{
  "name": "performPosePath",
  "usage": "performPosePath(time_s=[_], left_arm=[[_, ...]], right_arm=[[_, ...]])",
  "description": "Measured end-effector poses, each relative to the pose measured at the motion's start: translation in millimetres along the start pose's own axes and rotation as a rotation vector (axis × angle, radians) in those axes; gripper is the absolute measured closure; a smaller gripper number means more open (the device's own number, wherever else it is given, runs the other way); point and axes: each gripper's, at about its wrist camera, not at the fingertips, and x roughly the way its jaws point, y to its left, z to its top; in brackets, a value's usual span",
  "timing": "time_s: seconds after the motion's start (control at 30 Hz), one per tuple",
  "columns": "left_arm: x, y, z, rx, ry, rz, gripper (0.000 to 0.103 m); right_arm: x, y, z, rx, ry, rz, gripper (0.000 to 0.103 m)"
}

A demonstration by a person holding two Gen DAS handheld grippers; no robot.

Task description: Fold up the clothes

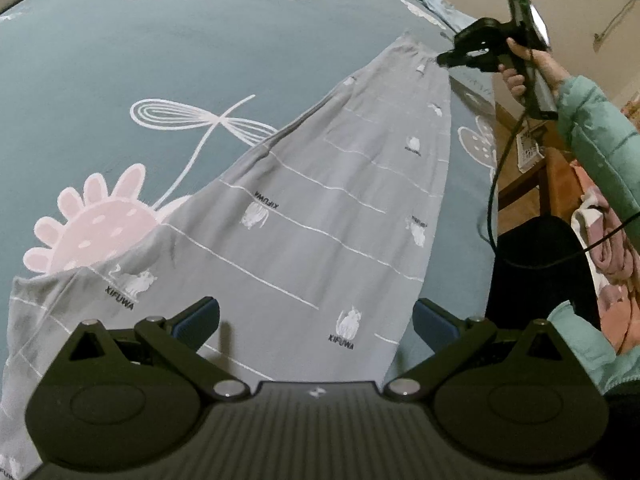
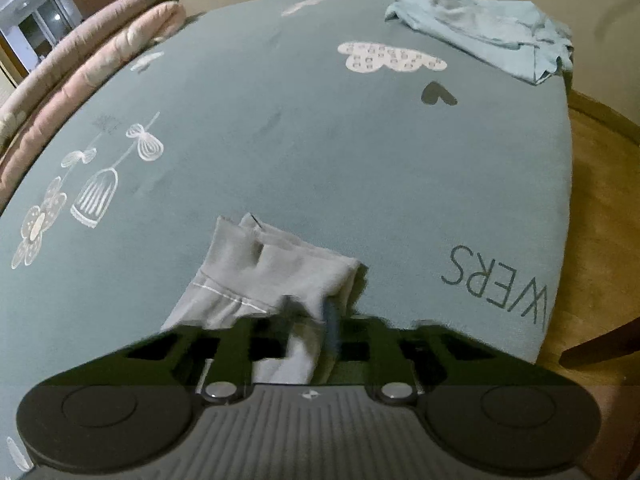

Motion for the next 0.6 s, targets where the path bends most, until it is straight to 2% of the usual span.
performPosePath(time_s=[0.17,0.4,0.43,0.47,0.6], left_arm=[[4,-2,4,0.011,-0.002,-0.020,0.001],[13,-7,5,0.033,0.008,-0.035,0.001],[14,-8,5,0.038,0.009,-0.037,0.001],[14,-9,5,0.041,0.008,-0.039,0.001],[14,-13,7,0.053,0.003,-0.038,0.001]], right_arm=[[-18,4,-5,-0.033,-0.047,0.000,0.095],[-2,-6,-4,-0.025,-0.012,-0.046,0.092],[-3,-8,-3,-0.016,-0.026,-0.046,0.087],[-6,-8,-3,-0.007,-0.040,-0.045,0.085],[-34,-2,-12,-0.010,-0.108,0.003,0.085]])
